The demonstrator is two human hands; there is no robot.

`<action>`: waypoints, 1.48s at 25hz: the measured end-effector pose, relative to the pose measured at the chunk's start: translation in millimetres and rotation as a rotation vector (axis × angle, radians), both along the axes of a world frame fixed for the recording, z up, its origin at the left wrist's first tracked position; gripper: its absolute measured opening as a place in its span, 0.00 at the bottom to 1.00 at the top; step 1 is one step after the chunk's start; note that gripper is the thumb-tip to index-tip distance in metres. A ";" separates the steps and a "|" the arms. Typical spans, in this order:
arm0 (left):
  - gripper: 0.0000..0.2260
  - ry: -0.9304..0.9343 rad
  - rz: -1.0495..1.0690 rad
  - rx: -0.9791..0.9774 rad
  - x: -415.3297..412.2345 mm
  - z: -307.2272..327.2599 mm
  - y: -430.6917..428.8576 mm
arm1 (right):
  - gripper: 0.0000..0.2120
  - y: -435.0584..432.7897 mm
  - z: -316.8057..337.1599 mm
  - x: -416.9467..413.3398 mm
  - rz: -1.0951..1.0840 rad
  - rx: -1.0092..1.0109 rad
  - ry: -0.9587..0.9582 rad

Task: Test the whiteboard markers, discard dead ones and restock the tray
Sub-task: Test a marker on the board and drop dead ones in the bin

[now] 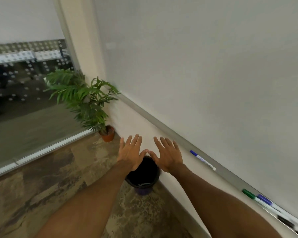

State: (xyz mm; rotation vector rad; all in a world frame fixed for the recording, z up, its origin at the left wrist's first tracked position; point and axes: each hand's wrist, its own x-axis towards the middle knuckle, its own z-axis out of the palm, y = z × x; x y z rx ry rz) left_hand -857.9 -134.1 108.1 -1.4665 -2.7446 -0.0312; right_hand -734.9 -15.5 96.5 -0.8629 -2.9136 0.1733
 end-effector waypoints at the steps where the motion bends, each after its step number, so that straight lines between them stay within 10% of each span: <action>1: 0.30 0.008 -0.026 0.004 11.7 1.7 2.0 | 0.37 -0.8 3.5 14.7 -0.023 0.005 -0.009; 8: 0.47 0.013 -0.266 0.049 99.3 9.8 34.2 | 0.35 7.0 15.9 129.5 -0.207 0.054 0.003; 16: 0.42 -0.028 -0.492 0.058 224.0 -3.4 90.1 | 0.45 21.2 8.8 274.8 -0.422 -0.003 0.002; 29: 0.58 -0.107 -0.725 -0.023 521.3 -42.6 138.6 | 0.31 22.0 -21.6 570.9 -0.727 -0.072 -0.043; 37: 0.30 -0.133 -0.763 -0.129 636.2 -62.8 142.5 | 0.31 20.9 -50.2 676.4 -0.816 -0.154 -0.084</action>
